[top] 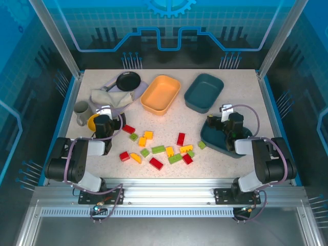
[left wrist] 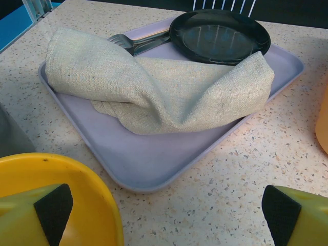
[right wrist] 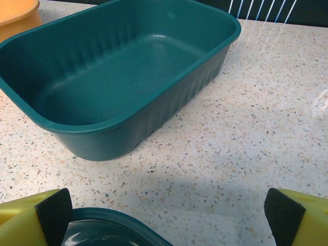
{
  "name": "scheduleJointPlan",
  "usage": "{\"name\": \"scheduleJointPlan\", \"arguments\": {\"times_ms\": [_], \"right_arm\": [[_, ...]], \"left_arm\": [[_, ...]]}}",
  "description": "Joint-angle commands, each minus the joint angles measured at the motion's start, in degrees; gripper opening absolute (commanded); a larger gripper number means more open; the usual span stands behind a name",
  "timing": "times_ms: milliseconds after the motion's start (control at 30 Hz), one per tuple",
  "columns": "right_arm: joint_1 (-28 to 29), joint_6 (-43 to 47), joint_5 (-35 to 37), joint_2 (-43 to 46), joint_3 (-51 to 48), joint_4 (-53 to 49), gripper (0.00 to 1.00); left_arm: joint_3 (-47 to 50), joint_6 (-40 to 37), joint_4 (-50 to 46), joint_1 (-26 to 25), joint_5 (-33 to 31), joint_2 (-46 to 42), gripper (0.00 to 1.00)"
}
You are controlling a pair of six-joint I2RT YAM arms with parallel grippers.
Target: Sort the legos into containers by color
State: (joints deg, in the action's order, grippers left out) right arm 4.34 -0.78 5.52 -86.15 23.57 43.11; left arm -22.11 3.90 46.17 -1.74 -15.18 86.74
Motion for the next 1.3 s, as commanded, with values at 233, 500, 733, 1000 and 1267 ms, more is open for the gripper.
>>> {"name": "scheduleJointPlan", "arguments": {"times_ms": [233, 500, 733, 1000, 1267], "right_arm": [[-0.9, 0.6, -0.5, 0.0, 0.8, 0.7, 1.0], [-0.9, 0.7, -0.5, 0.0, 0.8, 0.8, 1.0], [1.2, -0.9, 10.5, 15.2, 10.6, -20.1, 1.0], [-0.8, -48.0, 22.1, 22.2, 48.5, -87.8, 1.0], [1.9, -72.8, 0.6, 25.4, 46.4, -112.4, 0.54]], "left_arm": [[-0.2, -0.9, 1.3, -0.3, -0.8, 0.0, 0.99], [-0.2, -0.9, 1.3, -0.3, -0.8, -0.1, 0.99], [-10.7, -1.3, -22.4, -4.3, -5.7, -12.6, 0.99], [-34.1, 29.3, -51.5, -11.3, -14.0, -19.1, 0.99], [-55.4, 40.6, -76.8, -13.4, 17.2, -5.9, 0.99]]}}
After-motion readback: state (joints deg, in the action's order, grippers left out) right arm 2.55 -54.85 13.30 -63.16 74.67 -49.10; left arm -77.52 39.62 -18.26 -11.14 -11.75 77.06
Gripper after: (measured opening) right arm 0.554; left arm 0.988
